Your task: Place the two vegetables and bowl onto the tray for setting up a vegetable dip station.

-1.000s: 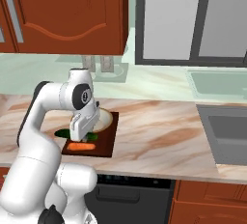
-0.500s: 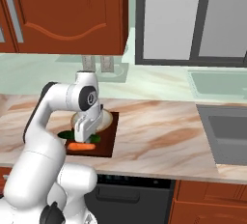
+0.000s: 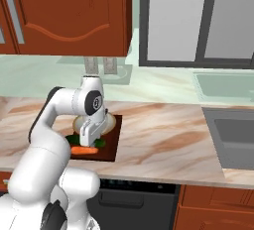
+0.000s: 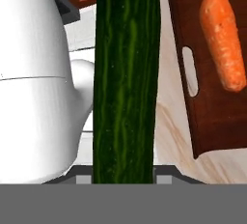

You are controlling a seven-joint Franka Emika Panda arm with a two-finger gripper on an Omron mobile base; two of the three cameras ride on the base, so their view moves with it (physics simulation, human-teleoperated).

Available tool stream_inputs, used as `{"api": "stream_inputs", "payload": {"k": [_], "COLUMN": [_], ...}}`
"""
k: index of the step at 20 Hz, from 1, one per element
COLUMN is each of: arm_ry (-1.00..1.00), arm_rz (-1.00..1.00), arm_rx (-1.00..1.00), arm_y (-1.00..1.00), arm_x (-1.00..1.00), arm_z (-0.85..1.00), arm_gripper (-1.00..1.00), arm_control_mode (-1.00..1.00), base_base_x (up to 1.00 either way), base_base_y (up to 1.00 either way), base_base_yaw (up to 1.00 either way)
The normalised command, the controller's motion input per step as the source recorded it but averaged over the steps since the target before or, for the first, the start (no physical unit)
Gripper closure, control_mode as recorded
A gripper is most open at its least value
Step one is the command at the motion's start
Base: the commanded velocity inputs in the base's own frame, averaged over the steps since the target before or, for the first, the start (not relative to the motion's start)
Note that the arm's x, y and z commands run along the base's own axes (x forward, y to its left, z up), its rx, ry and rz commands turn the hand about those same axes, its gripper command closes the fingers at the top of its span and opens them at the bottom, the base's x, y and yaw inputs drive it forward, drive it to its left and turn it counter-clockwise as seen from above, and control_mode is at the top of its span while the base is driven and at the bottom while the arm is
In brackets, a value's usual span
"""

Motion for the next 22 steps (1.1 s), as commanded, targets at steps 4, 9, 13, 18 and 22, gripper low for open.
{"api": "stream_inputs", "payload": {"k": [4, 9, 13, 18, 22], "arm_ry": [0.0, 0.0, 0.0, 0.0, 0.0], "arm_rz": [0.0, 0.0, 0.0, 0.0, 0.0], "arm_rx": [0.0, 0.0, 0.0, 0.0, 0.0], "arm_y": [0.0, 0.0, 0.0, 0.02, 0.01], "arm_x": [0.2, 0.16, 0.14, 0.12, 0.11], "arm_z": [-0.13, -0.16, -0.18, -0.22, -0.2], "arm_gripper": [1.0, 1.0, 1.0, 1.0, 1.0], "arm_control_mode": [-1.0, -1.0, -1.0, -1.0, -1.0], "base_base_x": [0.0, 0.0, 0.0, 0.0, 0.0], "base_base_y": [0.0, 0.0, 0.0, 0.0, 0.0], "base_base_yaw": [0.0, 0.0, 0.0, 0.0, 0.0]}}
